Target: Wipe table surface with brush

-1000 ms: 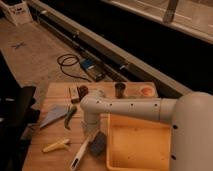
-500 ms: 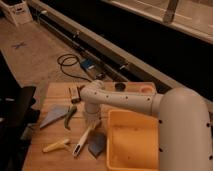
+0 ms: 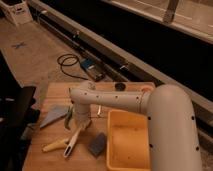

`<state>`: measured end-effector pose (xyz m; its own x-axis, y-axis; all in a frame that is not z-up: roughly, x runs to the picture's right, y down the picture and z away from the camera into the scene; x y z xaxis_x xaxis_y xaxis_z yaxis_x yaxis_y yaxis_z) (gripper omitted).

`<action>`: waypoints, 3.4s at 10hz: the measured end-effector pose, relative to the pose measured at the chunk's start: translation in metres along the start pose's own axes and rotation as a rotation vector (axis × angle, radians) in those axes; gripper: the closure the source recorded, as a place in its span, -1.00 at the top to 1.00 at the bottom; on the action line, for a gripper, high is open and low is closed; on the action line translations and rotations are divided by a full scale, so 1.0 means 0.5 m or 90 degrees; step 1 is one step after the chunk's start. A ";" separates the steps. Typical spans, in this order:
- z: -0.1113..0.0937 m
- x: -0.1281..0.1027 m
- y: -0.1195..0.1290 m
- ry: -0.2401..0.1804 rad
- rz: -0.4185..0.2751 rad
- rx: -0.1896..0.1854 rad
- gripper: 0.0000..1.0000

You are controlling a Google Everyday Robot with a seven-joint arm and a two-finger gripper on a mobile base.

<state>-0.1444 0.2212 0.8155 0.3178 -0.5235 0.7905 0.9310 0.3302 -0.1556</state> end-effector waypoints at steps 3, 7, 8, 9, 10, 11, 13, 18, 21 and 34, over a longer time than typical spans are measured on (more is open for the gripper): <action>0.018 -0.070 0.023 -0.028 0.009 -0.031 -1.00; 0.021 -0.064 0.120 -0.033 0.068 -0.067 -1.00; 0.016 -0.039 0.123 -0.020 0.077 -0.074 -1.00; 0.009 -0.013 0.112 -0.009 0.082 -0.074 -1.00; 0.005 0.006 0.103 0.000 0.082 -0.076 -1.00; -0.002 0.033 0.082 0.015 0.080 -0.076 -1.00; -0.008 0.056 0.048 0.028 0.074 -0.067 -1.00; 0.003 -0.044 -0.007 -0.004 0.008 -0.024 -1.00; 0.015 -0.111 0.044 -0.016 0.017 -0.040 -1.00; -0.020 0.013 -0.071 -0.002 -0.003 0.017 -1.00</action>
<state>-0.1738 0.1981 0.8202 0.3125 -0.5223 0.7934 0.9275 0.3482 -0.1361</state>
